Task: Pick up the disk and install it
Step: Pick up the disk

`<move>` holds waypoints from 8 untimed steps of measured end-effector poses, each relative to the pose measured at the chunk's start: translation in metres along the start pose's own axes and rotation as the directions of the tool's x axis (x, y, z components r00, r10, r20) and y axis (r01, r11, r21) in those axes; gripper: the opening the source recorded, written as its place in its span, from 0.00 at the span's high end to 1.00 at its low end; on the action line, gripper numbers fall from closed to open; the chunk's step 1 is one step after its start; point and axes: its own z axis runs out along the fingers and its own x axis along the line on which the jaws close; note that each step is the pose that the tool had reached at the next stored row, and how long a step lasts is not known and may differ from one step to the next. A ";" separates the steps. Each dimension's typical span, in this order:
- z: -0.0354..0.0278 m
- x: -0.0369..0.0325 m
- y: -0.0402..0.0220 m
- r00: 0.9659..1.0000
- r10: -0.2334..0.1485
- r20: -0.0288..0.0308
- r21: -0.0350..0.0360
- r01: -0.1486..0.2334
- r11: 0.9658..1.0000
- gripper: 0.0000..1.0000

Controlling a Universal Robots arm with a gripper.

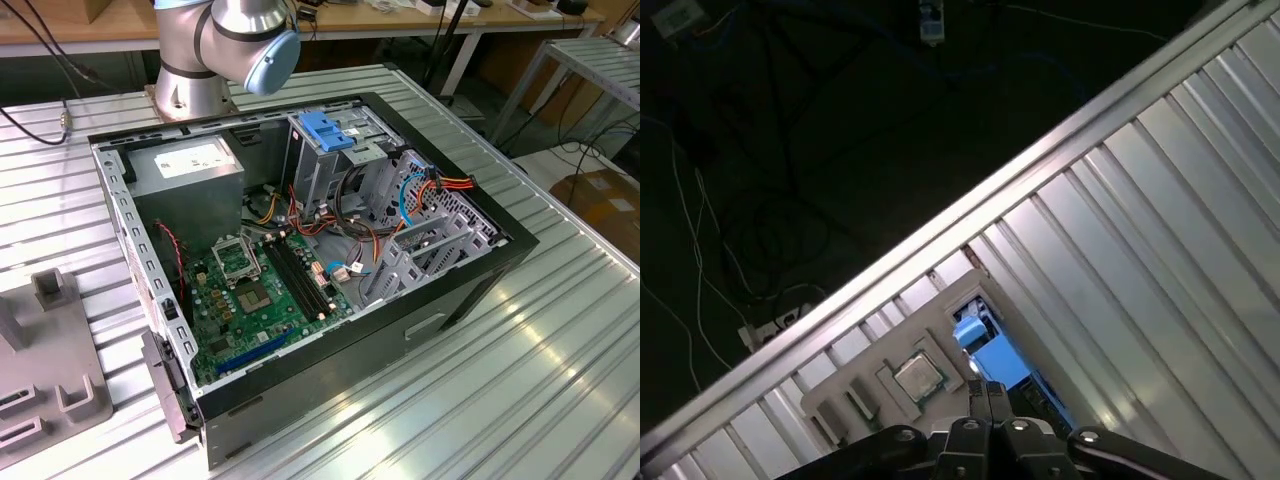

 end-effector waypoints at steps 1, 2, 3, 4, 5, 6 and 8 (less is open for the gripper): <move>0.0001 0.0000 0.0000 1.000 -0.020 0.000 0.001 0.020 1.000 0.89; 0.0002 -0.0001 -0.0001 0.999 -0.037 -0.001 0.002 0.037 0.999 0.89; 0.0003 -0.0001 -0.0002 0.998 -0.056 -0.001 0.003 0.056 0.998 0.89; 0.0003 -0.0002 -0.0002 0.997 -0.071 -0.002 0.003 0.071 0.997 0.89; 0.0004 -0.0002 -0.0002 0.996 -0.090 -0.003 0.004 0.090 0.996 0.89; 0.0005 -0.0002 -0.0003 0.994 -0.110 -0.003 0.005 0.110 0.994 0.89; 0.0006 -0.0003 -0.0004 0.985 -0.171 -0.006 0.007 0.171 0.985 0.89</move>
